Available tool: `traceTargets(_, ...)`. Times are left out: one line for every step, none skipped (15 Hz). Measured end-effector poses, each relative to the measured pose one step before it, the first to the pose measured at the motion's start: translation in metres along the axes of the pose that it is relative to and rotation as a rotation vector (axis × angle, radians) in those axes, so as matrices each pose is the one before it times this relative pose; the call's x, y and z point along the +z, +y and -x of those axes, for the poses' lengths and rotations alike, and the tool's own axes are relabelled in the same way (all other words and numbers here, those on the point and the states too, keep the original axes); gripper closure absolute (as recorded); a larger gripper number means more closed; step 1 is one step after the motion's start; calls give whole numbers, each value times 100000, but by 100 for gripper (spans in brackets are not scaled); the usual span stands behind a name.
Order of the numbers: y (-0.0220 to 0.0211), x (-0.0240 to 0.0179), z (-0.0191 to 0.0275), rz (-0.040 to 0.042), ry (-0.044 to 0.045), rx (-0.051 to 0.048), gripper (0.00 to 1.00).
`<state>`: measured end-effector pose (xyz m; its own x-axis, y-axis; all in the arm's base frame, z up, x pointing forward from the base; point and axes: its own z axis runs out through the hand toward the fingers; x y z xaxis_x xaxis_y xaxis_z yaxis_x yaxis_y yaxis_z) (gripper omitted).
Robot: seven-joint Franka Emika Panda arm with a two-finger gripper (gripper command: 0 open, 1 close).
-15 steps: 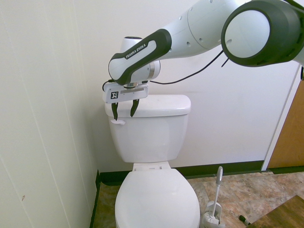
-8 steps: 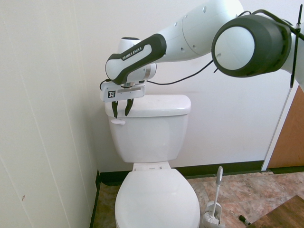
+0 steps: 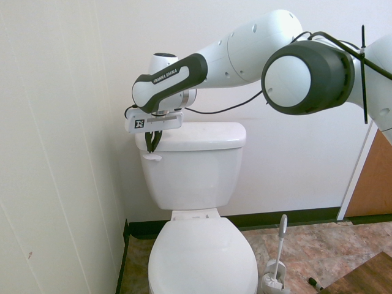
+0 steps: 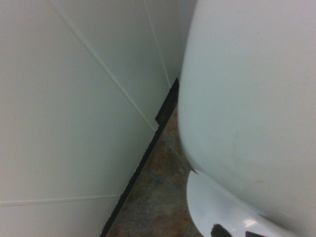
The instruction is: Flush the toilet
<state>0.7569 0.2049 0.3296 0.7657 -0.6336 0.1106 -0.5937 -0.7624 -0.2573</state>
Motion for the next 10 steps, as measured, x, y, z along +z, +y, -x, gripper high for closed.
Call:
traceTargets(-44,251,153,48,-425,127,100)
traceTargets(52,406,101,249,-379,144,100)
traceTargets(153,574,30,432,-329,171,100)
traceTargets(228,764,-55,340,-22,284,100)
traceTargets(223,766,-150,15,397,449,100)
traceTargets(2,358,-133,-459,32,544,100)
traceTargets(23,263,-30,18,-191,286,100)
traceTargets(-5,236,10,-31,-244,196,100)
traceTargets(-39,298,57,35,-194,3,100)
traceTargets(-57,440,146,197,-260,-81,100)
